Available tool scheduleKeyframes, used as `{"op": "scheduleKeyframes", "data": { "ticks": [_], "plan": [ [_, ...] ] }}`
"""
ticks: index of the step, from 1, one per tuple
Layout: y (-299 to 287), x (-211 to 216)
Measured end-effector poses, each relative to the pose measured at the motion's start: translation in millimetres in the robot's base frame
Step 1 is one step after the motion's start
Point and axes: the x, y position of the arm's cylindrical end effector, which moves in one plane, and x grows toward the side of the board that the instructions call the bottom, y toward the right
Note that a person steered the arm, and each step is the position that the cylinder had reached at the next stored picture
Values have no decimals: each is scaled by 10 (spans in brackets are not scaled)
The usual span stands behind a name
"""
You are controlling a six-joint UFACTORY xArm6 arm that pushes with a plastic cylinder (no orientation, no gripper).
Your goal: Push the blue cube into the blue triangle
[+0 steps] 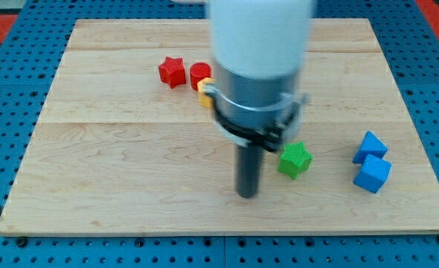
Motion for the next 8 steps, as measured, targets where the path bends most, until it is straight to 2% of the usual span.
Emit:
{"op": "scheduleKeyframes", "data": {
  "ticks": [1,2,3,4,5,6,7,8],
  "plan": [
    [515,-236],
    [238,-617],
    [486,-570],
    [1197,-133],
    [1508,-315],
    [1594,-117],
    [2170,5],
    [2143,-305]
  ]
}}
